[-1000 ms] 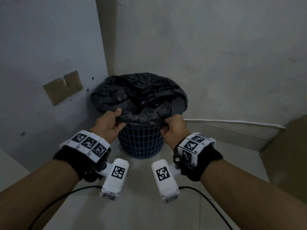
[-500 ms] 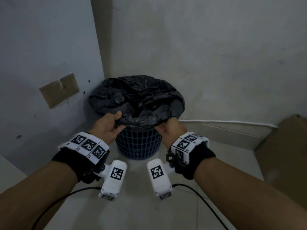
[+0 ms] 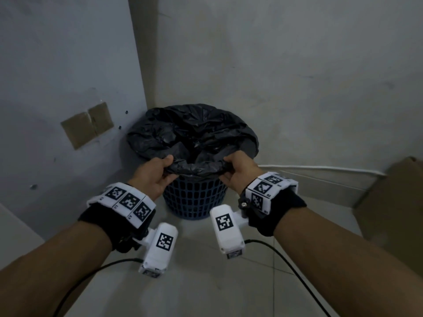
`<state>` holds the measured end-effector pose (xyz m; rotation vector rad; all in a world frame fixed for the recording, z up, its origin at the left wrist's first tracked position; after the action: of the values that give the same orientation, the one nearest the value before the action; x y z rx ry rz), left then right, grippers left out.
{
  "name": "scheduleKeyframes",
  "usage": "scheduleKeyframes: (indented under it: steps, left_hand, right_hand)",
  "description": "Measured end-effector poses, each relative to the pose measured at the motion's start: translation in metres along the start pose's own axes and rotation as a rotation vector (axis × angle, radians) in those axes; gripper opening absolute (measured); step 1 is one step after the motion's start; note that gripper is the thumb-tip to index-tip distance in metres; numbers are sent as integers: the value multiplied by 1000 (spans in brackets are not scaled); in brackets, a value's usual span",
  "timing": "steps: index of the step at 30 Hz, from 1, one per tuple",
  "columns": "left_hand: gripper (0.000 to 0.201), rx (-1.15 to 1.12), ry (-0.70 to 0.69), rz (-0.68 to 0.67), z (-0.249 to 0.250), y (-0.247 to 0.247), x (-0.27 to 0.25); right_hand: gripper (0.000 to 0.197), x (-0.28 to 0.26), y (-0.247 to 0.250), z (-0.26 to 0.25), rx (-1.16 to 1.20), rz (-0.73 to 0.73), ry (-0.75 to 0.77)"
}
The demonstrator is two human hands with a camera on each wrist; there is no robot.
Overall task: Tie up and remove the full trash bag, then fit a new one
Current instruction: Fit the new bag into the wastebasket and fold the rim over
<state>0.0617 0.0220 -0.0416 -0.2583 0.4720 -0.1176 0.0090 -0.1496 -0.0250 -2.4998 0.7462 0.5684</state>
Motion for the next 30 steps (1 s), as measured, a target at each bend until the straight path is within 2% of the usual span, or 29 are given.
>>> scheduleKeyframes:
  steps: [1, 4, 6, 9, 12, 15, 17, 20, 21, 23, 27, 30]
  left_hand:
    - [24, 12, -7, 11, -1, -1, 0]
    - [30, 28, -16, 30, -3, -3, 1]
    - [28, 28, -13, 38, -2, -3, 1]
    - [28, 33, -15, 45, -1, -1, 3]
    - [28, 56, -26, 34, -1, 3, 2]
    - [31, 59, -30, 49, 3, 7, -1]
    - [35, 49, -35, 105, 3, 8, -7]
    - [53, 24, -51, 158, -9, 2, -15]
    - [52, 21, -47, 164, -14, -2, -19]
    - [45, 25, -33, 165, -23, -9, -24]
    - [44, -132, 1, 114, -18, -15, -28]
    - [41, -302, 51, 62, -4, -21, -33]
  right_hand:
    - [13, -5, 0, -3, 78, 43, -25]
    - [12, -8, 0, -7, 132, 88, -33]
    - [7, -11, 0, -8, 190, 45, -69]
    - [20, -15, -2, -8, 230, 14, -104]
    - [20, -10, -1, -1, 246, -10, -68]
    - [14, -6, 0, 6, 254, -44, -38]
    - [7, -6, -6, 10, 262, -45, -38]
    - [30, -8, -18, 17, 227, -14, -19]
    - [33, -9, -20, 19, 223, -6, -6]
    - [24, -8, -20, 22, 207, 4, 15]
    - [14, -10, -19, 25, 205, -19, 28]
    - [24, -8, -22, 29, 210, -23, 35]
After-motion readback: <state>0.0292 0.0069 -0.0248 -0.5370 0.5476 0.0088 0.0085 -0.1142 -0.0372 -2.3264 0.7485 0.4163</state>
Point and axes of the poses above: each hand's wrist, its own x-axis towards the middle knuckle, its own y-axis out of the back of the hand, z = x × y, the point moved 1 cm from there along x, towards the middle knuckle, and after that the axes turned 8 degrees about x, right-handed, at the moved point
